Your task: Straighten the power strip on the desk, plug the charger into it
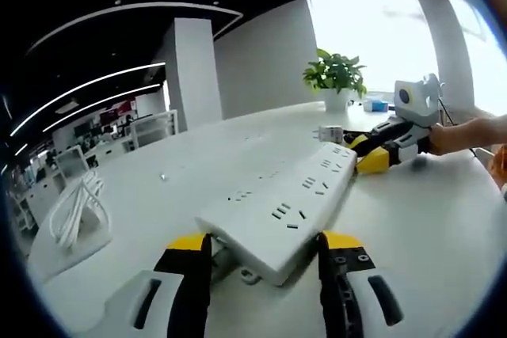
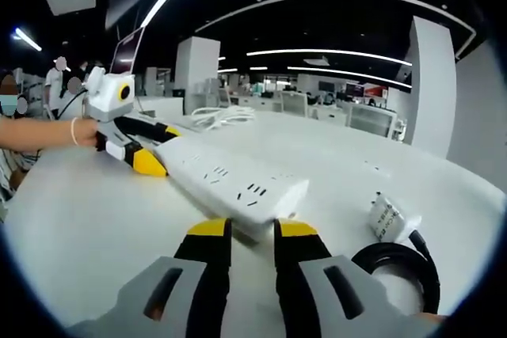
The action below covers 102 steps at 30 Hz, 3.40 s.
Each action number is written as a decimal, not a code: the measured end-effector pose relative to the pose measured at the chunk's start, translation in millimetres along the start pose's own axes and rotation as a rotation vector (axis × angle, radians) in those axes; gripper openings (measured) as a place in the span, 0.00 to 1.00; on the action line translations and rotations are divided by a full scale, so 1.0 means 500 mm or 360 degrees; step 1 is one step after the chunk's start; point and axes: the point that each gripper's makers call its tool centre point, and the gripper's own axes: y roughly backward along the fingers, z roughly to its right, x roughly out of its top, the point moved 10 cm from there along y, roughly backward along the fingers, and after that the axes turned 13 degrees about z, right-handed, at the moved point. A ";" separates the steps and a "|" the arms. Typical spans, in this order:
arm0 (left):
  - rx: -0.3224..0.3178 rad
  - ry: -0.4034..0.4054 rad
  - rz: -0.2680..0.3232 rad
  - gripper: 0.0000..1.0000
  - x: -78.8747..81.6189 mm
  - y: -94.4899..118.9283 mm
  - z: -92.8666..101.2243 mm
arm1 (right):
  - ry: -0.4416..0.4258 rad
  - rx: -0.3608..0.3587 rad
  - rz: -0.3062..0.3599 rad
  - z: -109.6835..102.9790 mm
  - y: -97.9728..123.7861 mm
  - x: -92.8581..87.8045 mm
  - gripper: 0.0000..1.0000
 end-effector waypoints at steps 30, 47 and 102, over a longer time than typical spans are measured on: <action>-0.0049 -0.0009 0.0010 0.54 0.001 -0.011 -0.008 | -0.0001 -0.0030 -0.0009 0.001 0.005 0.001 0.19; -0.0059 -0.0008 0.0014 0.54 0.001 -0.021 -0.008 | -0.0008 -0.0049 -0.0012 0.005 0.007 0.000 0.19; -0.0038 0.0110 0.0294 0.99 0.031 0.060 0.072 | -0.0153 0.0065 0.0239 -0.047 0.026 0.036 0.97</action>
